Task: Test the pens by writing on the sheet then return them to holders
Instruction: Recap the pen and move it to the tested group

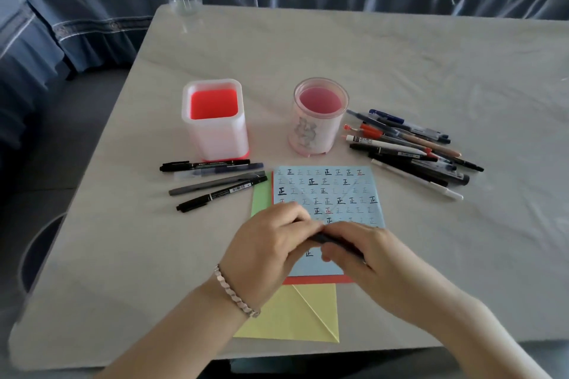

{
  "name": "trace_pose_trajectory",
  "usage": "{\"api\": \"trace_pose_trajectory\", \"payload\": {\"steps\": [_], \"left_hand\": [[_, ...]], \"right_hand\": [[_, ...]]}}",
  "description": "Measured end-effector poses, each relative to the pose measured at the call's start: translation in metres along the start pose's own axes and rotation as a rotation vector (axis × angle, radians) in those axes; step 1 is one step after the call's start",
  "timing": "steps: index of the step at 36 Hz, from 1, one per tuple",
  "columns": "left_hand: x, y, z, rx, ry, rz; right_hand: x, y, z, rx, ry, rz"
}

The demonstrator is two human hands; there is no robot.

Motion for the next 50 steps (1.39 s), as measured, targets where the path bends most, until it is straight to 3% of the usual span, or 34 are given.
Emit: {"api": "trace_pose_trajectory", "payload": {"steps": [4,9,15,20,31,41,45,50], "left_hand": [[0.006,-0.004,0.002,0.085,0.133,0.055],[-0.006,-0.019,-0.011,0.358,-0.021,0.033],[-0.043,-0.028,-0.039,0.247,-0.305,0.362],[-0.051,-0.034,-0.050,0.154,-0.355,0.459],[-0.050,-0.033,-0.049,0.183,-0.395,0.451],[-0.050,-0.033,-0.049,0.192,-0.412,0.448],[-0.050,-0.033,-0.048,0.185,-0.397,0.442],[-0.050,-0.031,-0.048,0.178,-0.367,0.426]], "right_hand": [[-0.004,0.001,0.003,-0.020,0.178,0.259],[0.001,0.011,0.004,-0.113,0.434,0.637],[0.006,0.014,0.009,-0.221,0.431,1.206],[0.011,0.012,0.014,-0.325,0.406,1.432],[0.016,0.004,0.012,-0.249,0.576,1.330],[0.023,0.012,0.005,-0.140,0.586,1.337],[0.026,0.022,0.003,-0.109,0.660,1.462],[0.026,0.031,-0.006,-0.215,0.638,1.168]]}}
Point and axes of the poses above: each hand's wrist, its own z-axis towards the middle knuckle, its own x-axis out of the back of the hand, y = z × x, the point moved 3 cm from there along z, towards the middle knuckle, and after that the axes turned 11 degrees about z, right-handed, at the moved point
